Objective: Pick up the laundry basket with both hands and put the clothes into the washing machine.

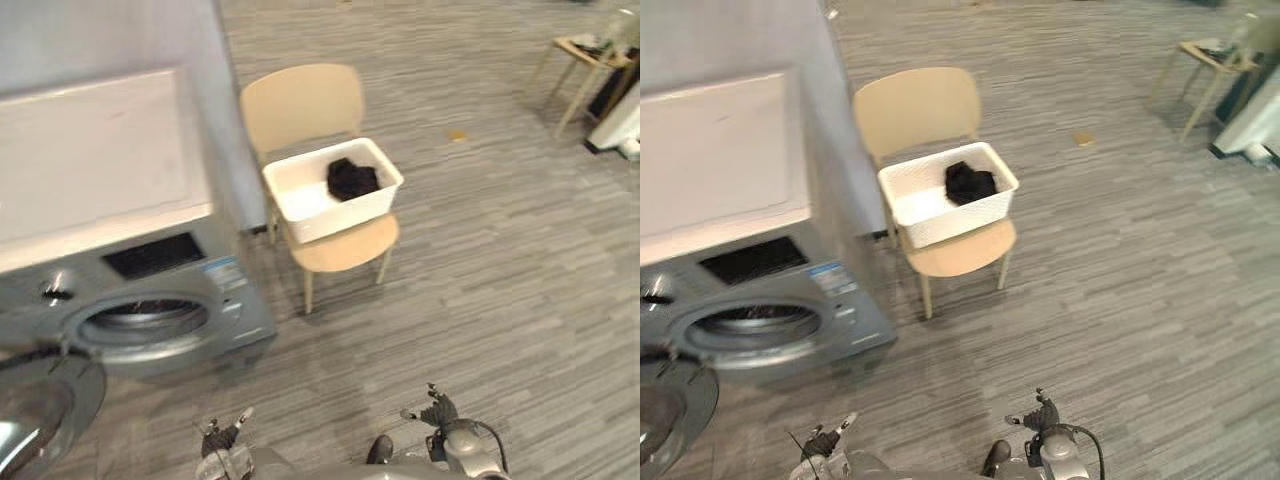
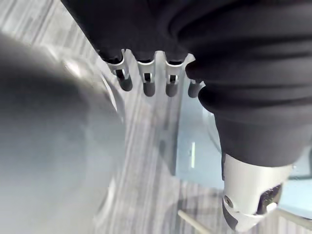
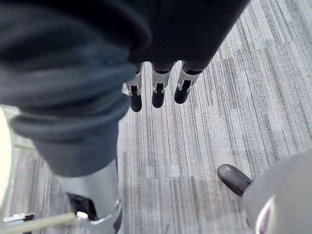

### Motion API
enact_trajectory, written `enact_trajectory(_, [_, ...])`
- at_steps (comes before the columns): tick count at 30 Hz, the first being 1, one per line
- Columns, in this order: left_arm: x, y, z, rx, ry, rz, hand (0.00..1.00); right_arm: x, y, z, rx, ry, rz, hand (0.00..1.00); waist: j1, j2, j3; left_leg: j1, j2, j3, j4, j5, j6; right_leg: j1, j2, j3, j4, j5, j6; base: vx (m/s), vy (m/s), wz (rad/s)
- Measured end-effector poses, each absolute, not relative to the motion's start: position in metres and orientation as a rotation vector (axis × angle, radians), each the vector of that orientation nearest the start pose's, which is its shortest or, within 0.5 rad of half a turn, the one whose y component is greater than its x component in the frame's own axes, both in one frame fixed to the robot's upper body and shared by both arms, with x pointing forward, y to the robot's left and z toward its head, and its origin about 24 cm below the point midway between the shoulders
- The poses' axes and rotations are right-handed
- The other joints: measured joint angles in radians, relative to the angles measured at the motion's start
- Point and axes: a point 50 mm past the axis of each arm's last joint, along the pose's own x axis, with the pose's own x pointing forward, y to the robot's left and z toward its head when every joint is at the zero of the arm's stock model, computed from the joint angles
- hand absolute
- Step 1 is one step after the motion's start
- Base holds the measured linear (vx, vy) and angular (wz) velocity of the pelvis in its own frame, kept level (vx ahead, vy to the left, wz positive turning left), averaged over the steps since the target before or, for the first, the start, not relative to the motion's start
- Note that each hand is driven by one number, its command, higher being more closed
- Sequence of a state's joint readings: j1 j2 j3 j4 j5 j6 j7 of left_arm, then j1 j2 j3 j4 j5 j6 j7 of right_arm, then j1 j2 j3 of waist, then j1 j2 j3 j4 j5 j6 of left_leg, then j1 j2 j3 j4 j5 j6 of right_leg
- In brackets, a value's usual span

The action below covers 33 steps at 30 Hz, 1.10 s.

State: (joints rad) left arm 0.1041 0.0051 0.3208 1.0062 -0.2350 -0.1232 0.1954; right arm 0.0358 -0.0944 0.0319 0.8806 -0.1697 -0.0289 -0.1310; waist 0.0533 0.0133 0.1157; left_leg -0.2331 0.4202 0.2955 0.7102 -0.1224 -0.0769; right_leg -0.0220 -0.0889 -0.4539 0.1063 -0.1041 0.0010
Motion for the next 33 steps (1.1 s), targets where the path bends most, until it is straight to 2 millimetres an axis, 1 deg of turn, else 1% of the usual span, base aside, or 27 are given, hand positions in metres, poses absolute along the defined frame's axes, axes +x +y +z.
enact_trajectory(1, [0.088,0.209,-0.155,-0.257,0.959,0.666,0.0,0.155,-0.183,-0.13,-0.304,0.83,-0.058,0.0,0.021,0.005,0.004,-0.04,-0.086,-0.017,0.019,-0.046,0.001,0.023,0.012,0.036,-0.019,-0.002,-0.003,0.09,-0.092,-0.66])
enact_trajectory(2, [0.087,0.209,-0.155,-0.258,0.959,0.668,0.0,0.157,-0.182,-0.129,-0.302,0.817,-0.056,0.0,0.022,0.006,0.005,-0.05,-0.101,-0.012,0.015,-0.048,0.004,0.028,0.017,0.04,-0.024,-0.002,-0.003,0.12,-0.076,-0.68])
enact_trajectory(3, [0.084,0.209,-0.156,-0.265,0.965,0.679,0.0,0.168,-0.179,-0.119,-0.285,0.753,-0.065,0.0,0.022,0.01,0.006,-0.085,-0.153,0.018,-0.04,-0.05,0.008,0.036,0.027,0.051,-0.036,-0.002,-0.003,0.11,-0.034,-0.41])
enact_trajectory(6, [0.082,0.209,-0.156,-0.266,0.97,0.682,0.0,0.201,-0.172,-0.086,-0.231,0.551,-0.114,0.0,0.038,0.015,0.008,-0.142,-0.264,0.069,-0.298,-0.036,0.011,0.038,0.048,0.079,-0.052,-0.021,0.012,0.23,0.005,-0.4])
enact_trajectory(7, [0.079,0.21,-0.157,-0.269,0.981,0.689,0.0,0.213,-0.171,-0.073,-0.196,0.477,-0.154,0.0,0.067,0.012,0.008,-0.131,-0.297,0.066,-0.371,0.038,0.112,0.047,0.048,0.111,-0.052,-0.027,0.021,0.33,0.051,-0.43])
enact_trajectory(9, [0.077,0.214,-0.157,-0.278,0.983,0.714,0.0,0.229,-0.165,-0.055,-0.143,0.384,-0.193,0.0,0.076,-0.03,0.007,-0.107,-0.325,0.085,-0.399,0.044,0.13,0.052,0.033,0.128,-0.076,-0.022,0.036,0.32,0.035,-0.16])
enact_trajectory(10, [0.075,0.217,-0.157,-0.287,0.985,0.736,0.0,0.248,-0.157,-0.033,-0.102,0.271,-0.213,0.0,0.079,-0.047,0.012,-0.11,-0.325,0.094,-0.37,0.023,0.171,0.069,0.025,0.141,-0.099,-0.013,0.05,0.32,0.053,0.01])
enact_trajectory(12, [0.072,0.215,-0.158,-0.316,0.999,0.762,0.0,0.262,-0.153,-0.015,-0.087,0.189,-0.214,0.0,0.088,-0.053,0.014,-0.091,-0.331,0.093,-0.325,-0.007,0.205,0.106,0.017,0.167,-0.098,-0.007,0.058,0.28,0.072,-0.1])
enact_trajectory(13, [0.067,0.215,-0.159,-0.321,1.012,0.771,0.0,0.268,-0.15,-0.006,-0.076,0.146,-0.226,0.0,0.106,-0.044,0.014,-0.049,-0.319,0.093,-0.306,-0.046,0.185,0.118,0.016,0.184,-0.036,-0.018,0.074,0.32,0.114,-0.33])
enact_trajectory(14, [0.062,0.212,-0.161,-0.331,1.028,0.778,0.0,0.273,-0.145,0.007,-0.053,0.089,-0.236,0.0,0.117,-0.029,0.009,0.001,-0.3,0.092,-0.317,-0.096,0.156,0.087,0.014,0.196,0.112,-0.052,0.128,0.26,0.09,-0.37])
enact_trajectory(15, [0.061,0.213,-0.161,-0.328,1.031,0.777,0.0,0.274,-0.144,0.013,-0.035,0.058,-0.251,0.0,0.121,-0.029,0.008,0.016,-0.294,0.094,-0.318,-0.111,0.149,0.049,0.004,0.208,0.216,-0.069,0.165,0.25,0.11,-0.22])
enact_trajectory(16, [0.061,0.215,-0.161,-0.317,1.035,0.776,0.0,0.273,-0.142,0.022,-0.001,0.009,-0.28,0.0,0.118,-0.037,0.004,0.045,-0.291,0.085,-0.319,-0.129,0.141,-0.04,-0.022,0.238,0.428,-0.063,0.244,0.21,0.035,0.2])
enact_trajectory(17, [0.06,0.217,-0.161,-0.302,1.041,0.767,0.0,0.271,-0.144,0.03,0.025,-0.028,-0.311,0.0,0.098,-0.036,0.005,0.076,-0.304,0.063,-0.328,-0.142,0.139,-0.095,-0.069,0.23,0.591,-0.067,0.242,0.27,0.03,0.4])
enact_trajectory(18, [0.058,0.216,-0.161,-0.298,1.046,0.768,0.0,0.27,-0.145,0.034,0.035,-0.045,-0.325,0.0,0.086,-0.041,0.002,0.096,-0.312,0.055,-0.337,-0.145,0.139,-0.11,-0.092,0.216,0.632,-0.072,0.234,0.28,-0.022,0.66])
enact_trajectory(19, [0.056,0.219,-0.16,-0.287,1.047,0.779,0.0,0.268,-0.149,0.044,0.053,-0.089,-0.357,0.0,0.071,-0.048,-0.003,0.135,-0.33,0.032,-0.363,-0.147,0.136,-0.132,-0.128,0.203,0.648,-0.099,0.183,0.3,-0.049,0.78])
enact_trajectory(20, [0.059,0.22,-0.159,-0.279,1.033,0.784,0.0,0.266,-0.157,0.057,0.064,-0.158,-0.392,0.0,0.064,-0.047,-0.01,0.152,-0.338,-0.001,-0.376,-0.149,0.131,-0.162,-0.142,0.215,0.617,-0.122,0.141,0.3,-0.068,0.83])
enact_trajectory(21, [0.062,0.22,-0.158,-0.275,1.022,0.778,0.0,0.263,-0.162,0.064,0.069,-0.196,-0.418,0.0,0.059,-0.044,-0.013,0.155,-0.339,-0.024,-0.38,-0.151,0.129,-0.179,-0.143,0.227,0.589,-0.127,0.128,0.29,-0.113,0.89])
enact_trajectory(22, [0.067,0.22,-0.157,-0.273,1.006,0.77,0.0,0.26,-0.169,0.074,0.077,-0.245,-0.457,0.0,0.046,-0.039,-0.014,0.155,-0.34,-0.062,-0.38,-0.154,0.124,-0.201,-0.14,0.256,0.544,-0.128,0.123,0.28,-0.158,1.37])
enact_trajectory(23, [0.074,0.217,-0.156,-0.262,0.996,0.744,0.0,0.253,-0.182,0.086,0.081,-0.308,-0.526,0.0,0.021,-0.033,-0.016,0.155,-0.342,-0.143,-0.379,-0.157,0.109,-0.228,-0.128,0.354,0.442,-0.124,0.12,0.28,-0.184,1.5])
enact_trajectory(24, [0.076,0.216,-0.156,-0.252,0.994,0.731,0.0,0.25,-0.188,0.09,0.073,-0.325,-0.557,0.0,0.013,-0.031,-0.017,0.157,-0.341,-0.176,-0.375,-0.161,0.103,-0.231,-0.119,0.409,0.403,-0.122,0.121,0.29,-0.246,1.79])
enact_trajectory(25, [0.08,0.213,-0.156,-0.239,0.992,0.708,0.0,0.242,-0.197,0.094,0.057,-0.348,-0.61,0.0,0.008,-0.028,-0.019,0.166,-0.335,-0.234,-0.356,-0.174,0.076,-0.236,-0.1,0.513,0.34,-0.108,0.122,0.25,-0.244,1.21])
enact_trajectory(26, [0.081,0.212,-0.156,-0.229,0.994,0.697,0.0,0.24,-0.2,0.095,0.048,-0.354,-0.627,0.0,0.008,-0.029,-0.023,0.169,-0.331,-0.26,-0.345,-0.183,0.061,-0.242,-0.096,0.545,0.318,-0.09,0.119,0.32,-0.353,1.32])
enact_trajectory(27, [0.08,0.212,-0.156,-0.21,1.001,0.682,0.0,0.238,-0.201,0.095,0.036,-0.357,-0.638,0.0,0.007,-0.035,-0.036,0.174,-0.32,-0.298,-0.32,-0.203,0.026,-0.244,-0.095,0.572,0.262,-0.016,0.111,0.32,-0.414,1.07])
enact_trajectory(28, [0.078,0.217,-0.155,-0.185,0.999,0.682,0.0,0.236,-0.2,0.097,0.033,-0.366,-0.636,0.0,0.011,-0.068,-0.059,0.177,-0.326,-0.332,-0.301,-0.228,-0.016,-0.249,-0.102,0.564,0.218,0.093,0.163,0.31,-0.446,0.95])
enact_trajectory(29, [0.076,0.216,-0.157,-0.184,1.014,0.68,0.0,0.235,-0.202,0.098,0.024,-0.369,-0.635,0.0,0.016,-0.058,-0.073,0.179,-0.308,-0.354,-0.298,-0.234,-0.028,-0.239,-0.091,0.556,0.228,0.048,0.188,0.36,-0.557,0.58])
enact_trajectory(30, [0.071,0.204,-0.16,-0.201,1.04,0.663,0.0,0.237,-0.203,0.102,0.003,-0.385,-0.616,0.0,0.022,-0.003,-0.105,0.178,-0.234,-0.378,-0.332,-0.208,-0.077,-0.226,-0.039,0.507,0.201,0.035,0.161,0.28,-0.451,0.23])
enact_trajectory(33, [0.064,0.195,-0.163,-0.249,1.06,0.69,0.0,0.24,-0.206,0.108,-0.028,-0.41,-0.588,0.0,0.018,0.042,-0.128,0.178,-0.142,-0.42,-0.401,-0.13,-0.128,-0.208,0.042,0.444,0.165,0.032,0.107,0.23,-0.419,0.23])
